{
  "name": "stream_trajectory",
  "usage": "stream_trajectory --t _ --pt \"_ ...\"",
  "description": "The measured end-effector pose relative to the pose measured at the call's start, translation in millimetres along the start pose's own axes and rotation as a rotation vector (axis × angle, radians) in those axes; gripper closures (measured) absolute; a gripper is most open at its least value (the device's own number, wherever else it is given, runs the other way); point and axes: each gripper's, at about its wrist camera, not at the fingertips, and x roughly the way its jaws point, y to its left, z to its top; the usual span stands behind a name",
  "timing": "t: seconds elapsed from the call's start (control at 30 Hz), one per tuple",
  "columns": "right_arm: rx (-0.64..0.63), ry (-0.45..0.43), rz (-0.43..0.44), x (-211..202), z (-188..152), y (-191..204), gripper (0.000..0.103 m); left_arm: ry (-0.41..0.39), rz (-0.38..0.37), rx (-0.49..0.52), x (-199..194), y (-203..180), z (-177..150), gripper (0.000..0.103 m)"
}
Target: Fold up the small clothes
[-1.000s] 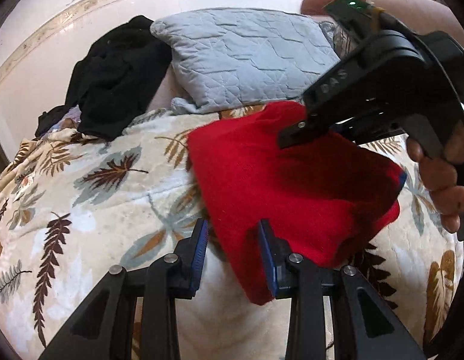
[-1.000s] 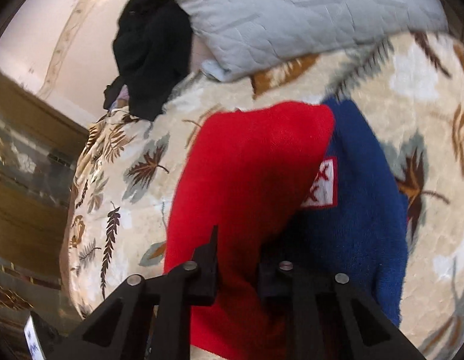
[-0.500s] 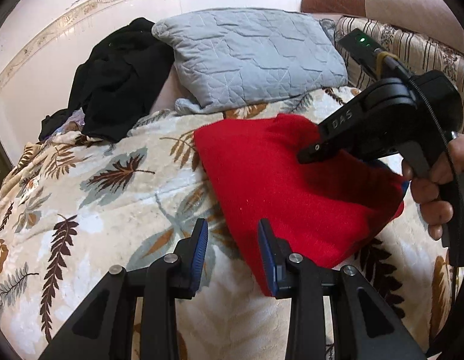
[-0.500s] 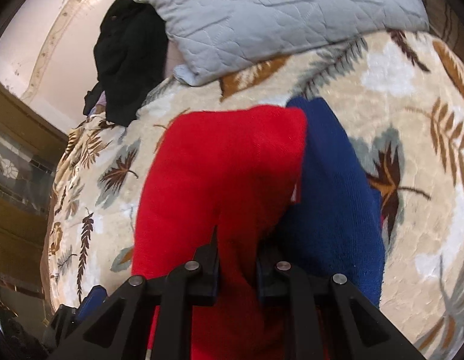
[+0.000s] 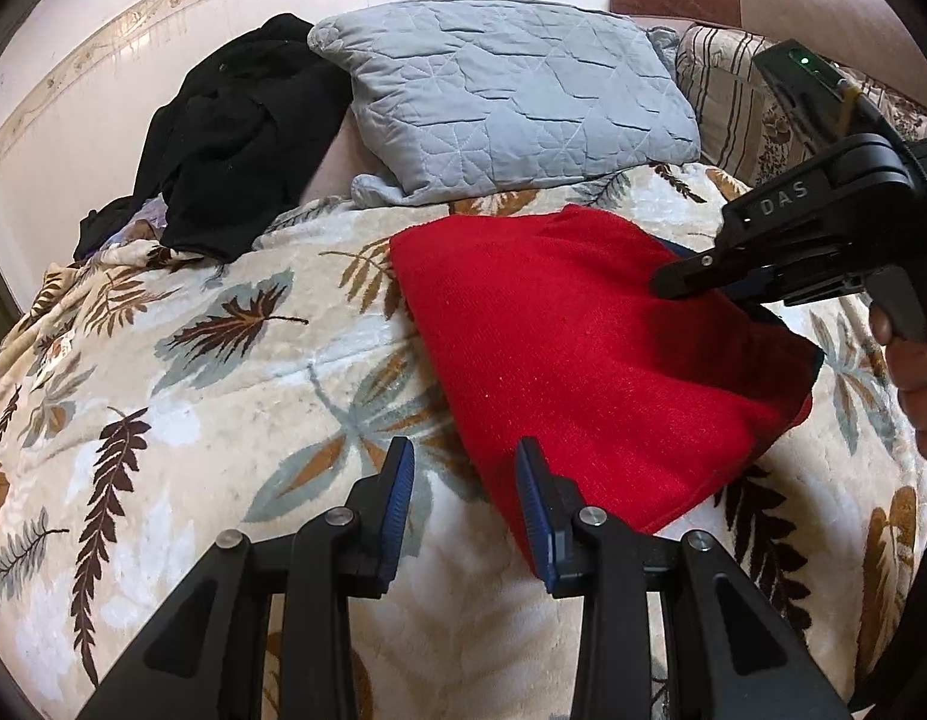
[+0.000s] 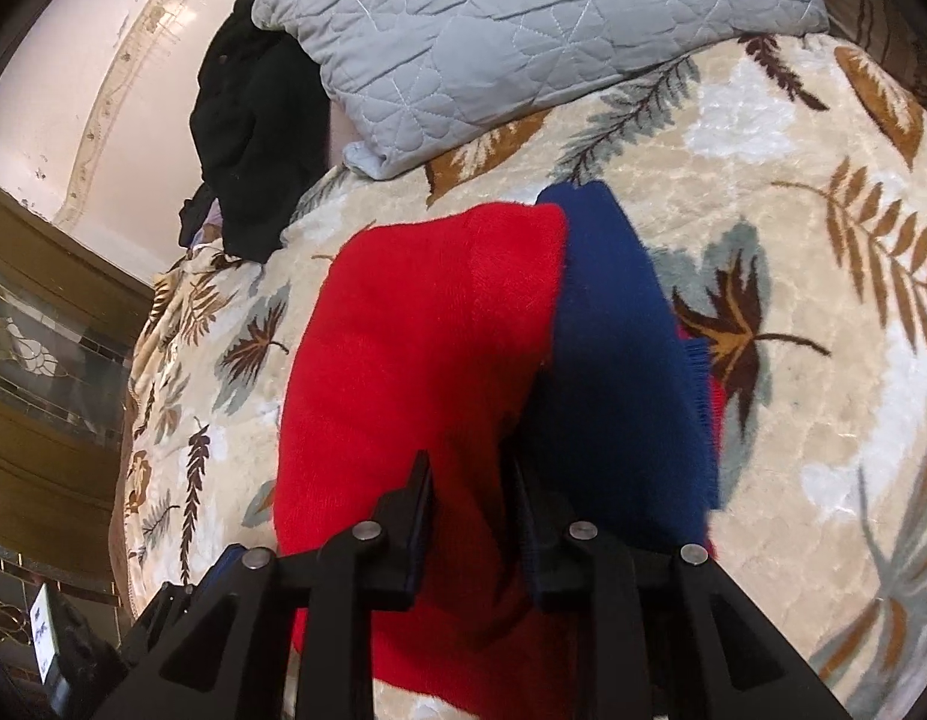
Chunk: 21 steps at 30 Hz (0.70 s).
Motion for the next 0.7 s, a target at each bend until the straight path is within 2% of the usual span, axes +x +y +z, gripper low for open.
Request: stream_trajectory --t 0.17,0.27,0.47,0.57,0.7 --pt "-0.007 -0.009 -0.012 -13.7 -1.0 0.0 0.074 -0.012 0.000 -0.013 -6.6 3.5 1.4 0.066" --pt "-0.013 -0.021 -0.025 -25.0 -2.2 -1.1 0.074 -0.022 0.008 -0.029 -11.7 8.6 1.9 0.055" --pt "0.013 -0.071 -0.022 -53.9 -4.6 -16.2 0.074 -0.020 0.013 -0.067 -15.2 20.5 3.1 0.053" --pt "0.016 -0.096 0.022 -68.2 -7.4 -21.1 0.073 -0.016 0.015 -0.088 -14.6 25.9 3.3 0.046" --pt "0.011 -0.113 0.113 -80.1 -12.1 -20.2 0.073 -0.010 0.029 -0.091 -11.0 28.2 3.9 0.045"
